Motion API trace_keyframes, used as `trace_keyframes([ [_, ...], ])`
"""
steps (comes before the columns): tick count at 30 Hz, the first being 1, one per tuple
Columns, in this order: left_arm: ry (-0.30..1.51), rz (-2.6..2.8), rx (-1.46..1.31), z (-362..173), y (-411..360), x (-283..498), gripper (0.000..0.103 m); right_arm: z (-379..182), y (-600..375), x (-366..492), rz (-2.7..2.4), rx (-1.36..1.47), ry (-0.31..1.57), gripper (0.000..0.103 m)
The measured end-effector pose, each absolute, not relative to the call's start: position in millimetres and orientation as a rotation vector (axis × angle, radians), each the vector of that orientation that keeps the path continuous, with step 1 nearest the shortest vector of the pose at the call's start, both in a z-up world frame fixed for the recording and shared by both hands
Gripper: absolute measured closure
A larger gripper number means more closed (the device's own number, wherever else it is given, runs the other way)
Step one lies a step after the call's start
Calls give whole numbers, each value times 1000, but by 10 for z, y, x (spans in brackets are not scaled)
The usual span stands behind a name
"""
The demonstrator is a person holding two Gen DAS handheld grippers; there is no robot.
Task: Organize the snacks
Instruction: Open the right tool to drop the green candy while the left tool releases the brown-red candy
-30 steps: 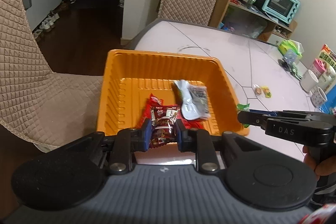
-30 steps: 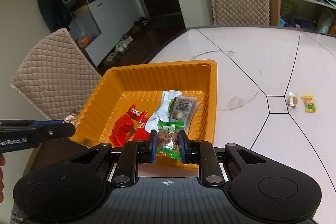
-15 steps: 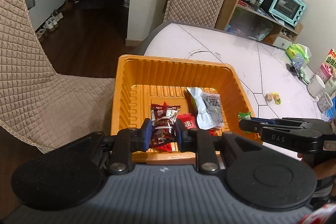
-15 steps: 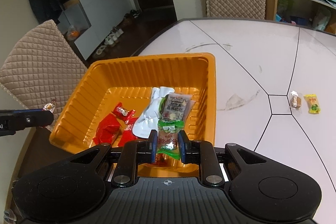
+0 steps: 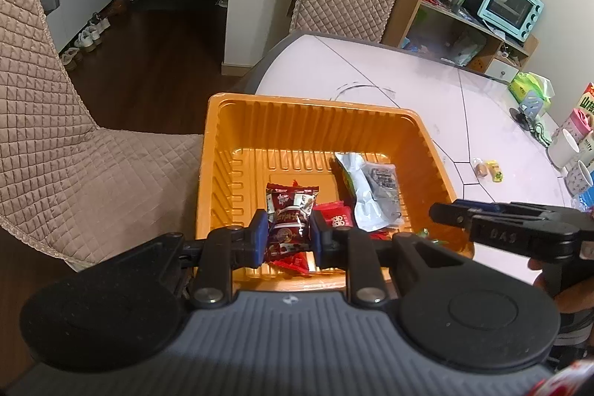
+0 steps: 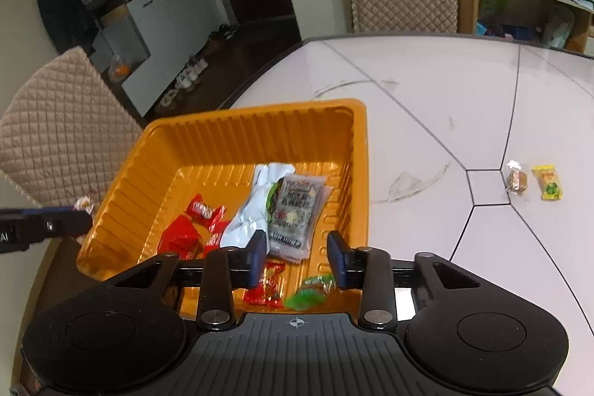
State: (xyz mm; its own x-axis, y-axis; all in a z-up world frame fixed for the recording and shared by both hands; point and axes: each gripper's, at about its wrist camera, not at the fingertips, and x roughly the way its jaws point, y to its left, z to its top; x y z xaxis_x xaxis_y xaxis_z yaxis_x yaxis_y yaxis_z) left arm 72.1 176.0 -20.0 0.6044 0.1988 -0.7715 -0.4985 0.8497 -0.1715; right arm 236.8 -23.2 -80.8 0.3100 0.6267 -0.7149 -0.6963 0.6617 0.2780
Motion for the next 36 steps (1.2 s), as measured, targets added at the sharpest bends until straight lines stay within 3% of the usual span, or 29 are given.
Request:
trace_keyframes([
  [36,895,458,-342,-478,2072,1140,81,-763,-170,2532,871,-57,915,61],
])
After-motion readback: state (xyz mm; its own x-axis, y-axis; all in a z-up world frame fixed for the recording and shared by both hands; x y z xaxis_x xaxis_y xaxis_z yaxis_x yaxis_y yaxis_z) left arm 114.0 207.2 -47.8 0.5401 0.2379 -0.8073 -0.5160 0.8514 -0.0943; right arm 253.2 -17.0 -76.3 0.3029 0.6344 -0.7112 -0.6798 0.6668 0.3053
